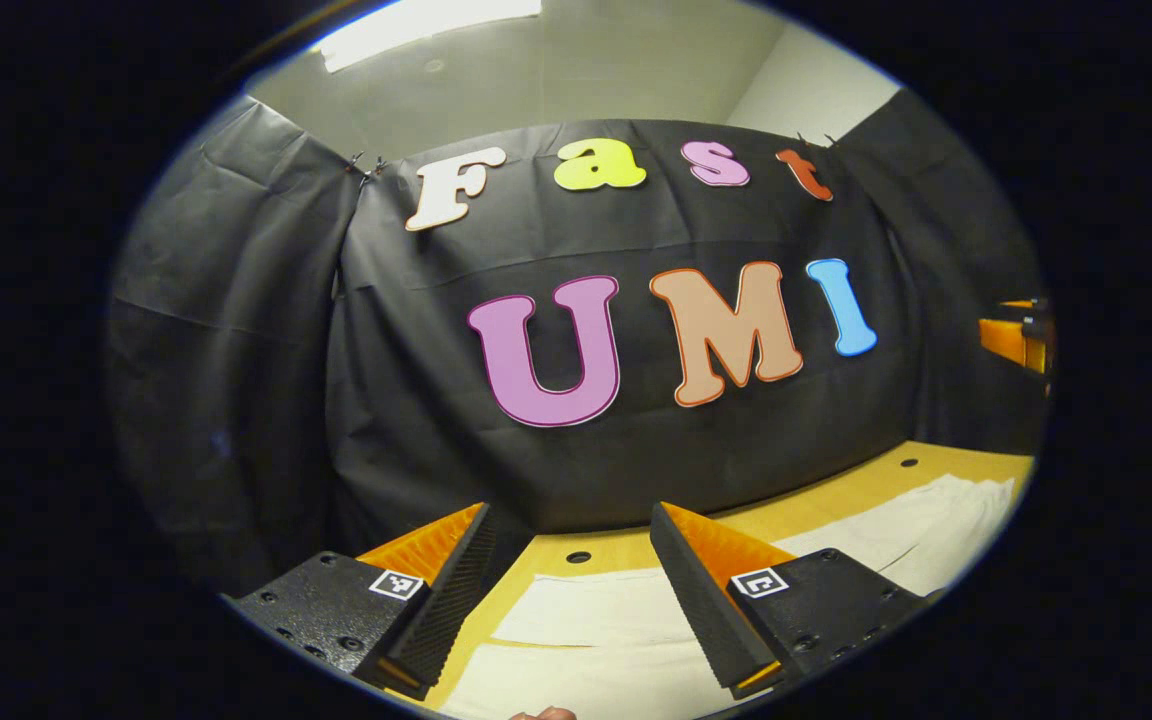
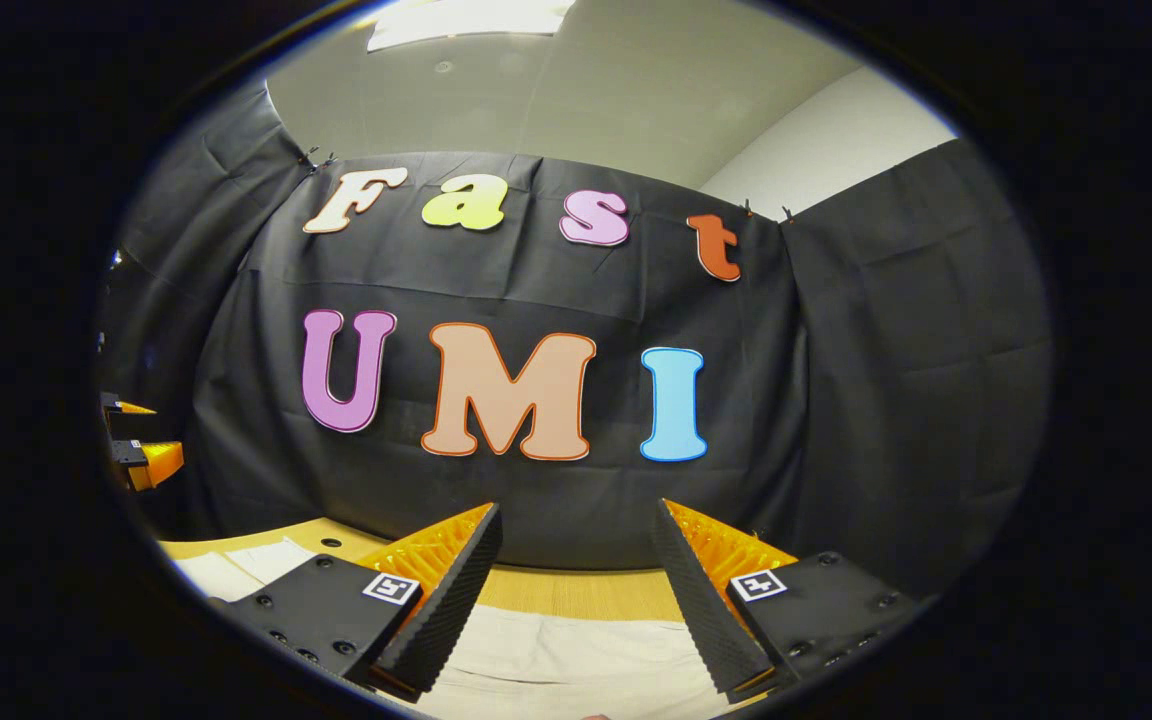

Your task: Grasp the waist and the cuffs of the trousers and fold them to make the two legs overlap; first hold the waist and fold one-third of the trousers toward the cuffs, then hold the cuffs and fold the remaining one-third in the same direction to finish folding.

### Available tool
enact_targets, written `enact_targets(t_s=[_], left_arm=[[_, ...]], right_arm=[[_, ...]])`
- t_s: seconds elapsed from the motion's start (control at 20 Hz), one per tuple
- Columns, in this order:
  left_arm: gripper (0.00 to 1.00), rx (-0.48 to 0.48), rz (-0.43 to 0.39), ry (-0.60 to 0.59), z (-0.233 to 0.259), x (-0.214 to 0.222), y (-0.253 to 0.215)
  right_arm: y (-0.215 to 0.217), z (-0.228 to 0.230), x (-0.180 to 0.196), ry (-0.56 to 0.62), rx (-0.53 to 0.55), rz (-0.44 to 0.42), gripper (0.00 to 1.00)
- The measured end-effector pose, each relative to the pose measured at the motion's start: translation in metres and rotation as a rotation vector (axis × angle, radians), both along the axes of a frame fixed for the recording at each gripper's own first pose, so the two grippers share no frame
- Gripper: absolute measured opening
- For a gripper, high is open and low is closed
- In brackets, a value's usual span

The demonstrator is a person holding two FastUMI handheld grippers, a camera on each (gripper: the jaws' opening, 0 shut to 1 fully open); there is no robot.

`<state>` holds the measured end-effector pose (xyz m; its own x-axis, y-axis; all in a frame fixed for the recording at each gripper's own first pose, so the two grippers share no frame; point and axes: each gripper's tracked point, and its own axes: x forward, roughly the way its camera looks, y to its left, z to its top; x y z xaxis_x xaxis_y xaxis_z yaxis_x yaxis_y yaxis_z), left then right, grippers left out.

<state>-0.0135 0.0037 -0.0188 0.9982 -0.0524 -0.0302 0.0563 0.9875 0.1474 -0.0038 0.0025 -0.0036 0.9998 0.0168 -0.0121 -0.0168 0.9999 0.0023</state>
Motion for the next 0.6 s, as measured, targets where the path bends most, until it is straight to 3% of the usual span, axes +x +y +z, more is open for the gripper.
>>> enact_targets(t_s=[0.3,0.35,0.4,0.6], left_arm=[[0.95,0.235,-0.088,0.074,-0.037,-0.016,0.016],[1.0,0.273,-0.108,0.088,-0.044,-0.021,0.017],[0.95,0.309,-0.131,0.104,-0.053,-0.025,0.018],[0.95,0.465,-0.218,0.197,-0.097,-0.044,0.026]], right_arm=[[0.011,-0.008,0.0,0.009,0.003,0.027,0.98],[0.014,-0.01,-0.001,0.008,0.002,0.033,0.98],[0.015,-0.011,-0.001,0.009,-0.001,0.036,0.98],[0.016,-0.018,-0.003,0.02,-0.008,0.042,0.97]])
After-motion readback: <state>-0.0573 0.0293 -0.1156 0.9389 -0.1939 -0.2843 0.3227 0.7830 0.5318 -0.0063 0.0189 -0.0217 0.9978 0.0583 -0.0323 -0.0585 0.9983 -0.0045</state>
